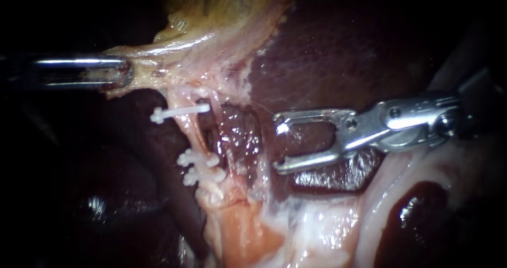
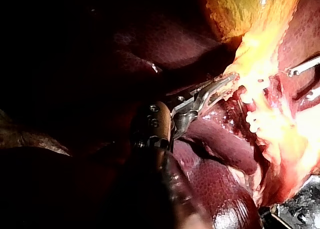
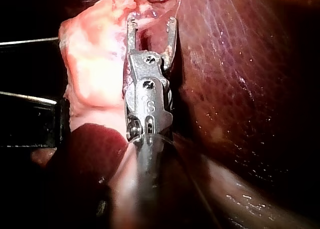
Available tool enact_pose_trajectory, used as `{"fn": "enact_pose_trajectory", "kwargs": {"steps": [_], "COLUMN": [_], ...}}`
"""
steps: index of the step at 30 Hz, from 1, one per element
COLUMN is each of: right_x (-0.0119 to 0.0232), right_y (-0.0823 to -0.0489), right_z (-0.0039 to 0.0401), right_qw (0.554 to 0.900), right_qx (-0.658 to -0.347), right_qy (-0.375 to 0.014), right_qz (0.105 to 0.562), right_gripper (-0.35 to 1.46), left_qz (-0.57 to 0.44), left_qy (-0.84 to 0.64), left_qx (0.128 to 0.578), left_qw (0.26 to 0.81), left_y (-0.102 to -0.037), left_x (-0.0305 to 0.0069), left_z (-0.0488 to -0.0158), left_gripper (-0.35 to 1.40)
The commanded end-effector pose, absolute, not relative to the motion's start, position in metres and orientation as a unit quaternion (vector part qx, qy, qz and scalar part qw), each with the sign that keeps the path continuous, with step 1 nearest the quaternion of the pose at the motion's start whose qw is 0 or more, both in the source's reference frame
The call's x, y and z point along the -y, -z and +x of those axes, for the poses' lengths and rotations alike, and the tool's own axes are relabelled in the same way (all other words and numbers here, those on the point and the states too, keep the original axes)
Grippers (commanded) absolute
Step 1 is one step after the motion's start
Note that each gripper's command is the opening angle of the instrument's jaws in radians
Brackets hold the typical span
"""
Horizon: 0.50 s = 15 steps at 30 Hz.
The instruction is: Going back third clip left tube
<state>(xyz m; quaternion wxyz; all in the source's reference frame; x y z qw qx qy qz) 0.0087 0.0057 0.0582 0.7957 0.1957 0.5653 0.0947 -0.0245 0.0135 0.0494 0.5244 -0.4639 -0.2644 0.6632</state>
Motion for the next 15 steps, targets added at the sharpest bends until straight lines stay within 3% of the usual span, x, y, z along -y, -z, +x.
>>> {"fn": "enact_pose_trajectory", "kwargs": {"steps": [1,10,15], "right_x": [-0.0058,-0.0059,-0.006], "right_y": [-0.0581,-0.0577,-0.0576], "right_z": [0.0085,0.0072,0.0071], "right_qw": [0.796,0.796,0.796], "right_qx": [-0.566,-0.568,-0.568], "right_qy": [-0.092,-0.083,-0.083], "right_qz": [0.195,0.192,0.192], "right_gripper": [0.5,0.5,0.5], "left_qz": [-0.464,-0.464,-0.465], "left_qy": [-0.663,-0.663,-0.663], "left_qx": [0.264,0.263,0.257], "left_qw": [0.525,0.525,0.528], "left_y": [-0.0494,-0.0497,-0.0511], "left_x": [-0.0136,-0.0136,-0.0135], "left_z": [-0.0245,-0.0253,-0.0273], "left_gripper": [-0.35,-0.35,-0.35]}}
